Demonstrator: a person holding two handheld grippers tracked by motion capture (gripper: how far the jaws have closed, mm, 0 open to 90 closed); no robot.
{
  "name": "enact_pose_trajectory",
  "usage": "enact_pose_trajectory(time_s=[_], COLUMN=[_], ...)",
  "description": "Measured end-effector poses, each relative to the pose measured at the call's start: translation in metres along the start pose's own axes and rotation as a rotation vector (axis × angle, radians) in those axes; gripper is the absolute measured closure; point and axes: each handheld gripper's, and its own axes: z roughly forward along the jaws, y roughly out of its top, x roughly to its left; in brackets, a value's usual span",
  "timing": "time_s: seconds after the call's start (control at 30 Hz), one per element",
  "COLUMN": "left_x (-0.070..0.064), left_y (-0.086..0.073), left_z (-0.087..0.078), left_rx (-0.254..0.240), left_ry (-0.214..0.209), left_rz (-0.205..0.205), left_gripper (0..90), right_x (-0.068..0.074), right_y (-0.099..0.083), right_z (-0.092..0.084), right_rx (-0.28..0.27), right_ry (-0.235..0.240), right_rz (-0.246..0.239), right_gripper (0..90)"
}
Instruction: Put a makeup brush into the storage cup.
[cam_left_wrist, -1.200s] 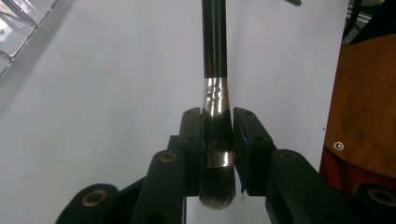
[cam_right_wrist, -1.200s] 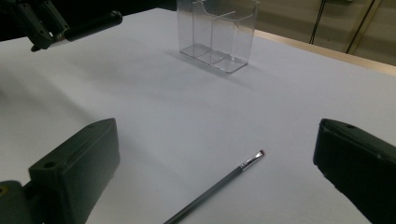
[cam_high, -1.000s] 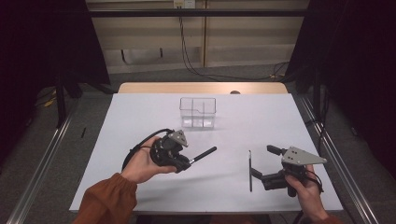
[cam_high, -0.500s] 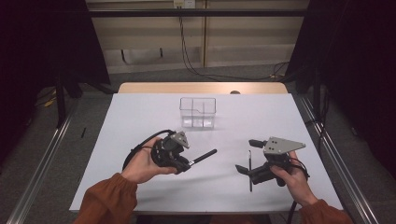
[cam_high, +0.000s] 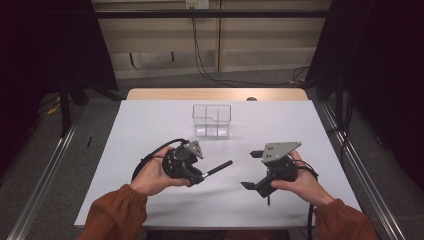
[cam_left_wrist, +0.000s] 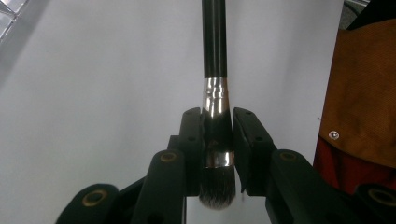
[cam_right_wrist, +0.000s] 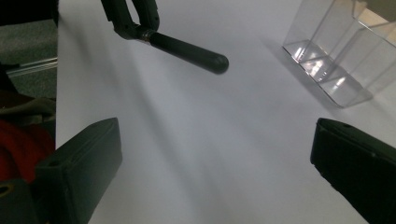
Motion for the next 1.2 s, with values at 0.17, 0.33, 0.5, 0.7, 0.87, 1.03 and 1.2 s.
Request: enact_pose_trajectory(time_s=[0.17,0.33,0.5,0.7,0.87,1.03,1.2], left_x=[-0.001,-0.002,-0.003,-0.005,-0.005,-0.006,-0.004], left_y=[0.000,0.002,0.003,0.006,0.008,0.009,0.009], left_z=[0.003,0.005,0.010,0.015,0.011,0.010,0.015], left_rx=[0.002,0.020,0.033,0.052,0.052,0.064,0.083], left_ry=[-0.011,-0.015,-0.024,-0.037,-0.042,-0.039,-0.045], left_rz=[0.004,0.013,0.012,0.025,0.035,0.040,0.042], left_gripper=[74.3,74.3,74.3,74.3,74.3,74.3,74.2], right_x=[0.001,-0.002,-0.008,-0.015,-0.017,-0.017,-0.016], right_y=[0.012,0.024,0.035,0.042,0.052,0.062,0.063], right_z=[0.005,0.007,0.011,0.025,0.035,0.044,0.052], right_rx=[0.044,0.123,0.226,0.327,0.380,0.451,0.531], right_ry=[0.031,0.084,0.134,0.185,0.226,0.255,0.296], right_rz=[-0.051,-0.081,-0.093,-0.117,-0.106,-0.130,-0.170], right_gripper=[2.0,4.1,8.9,11.2,13.1,17.7,15.1])
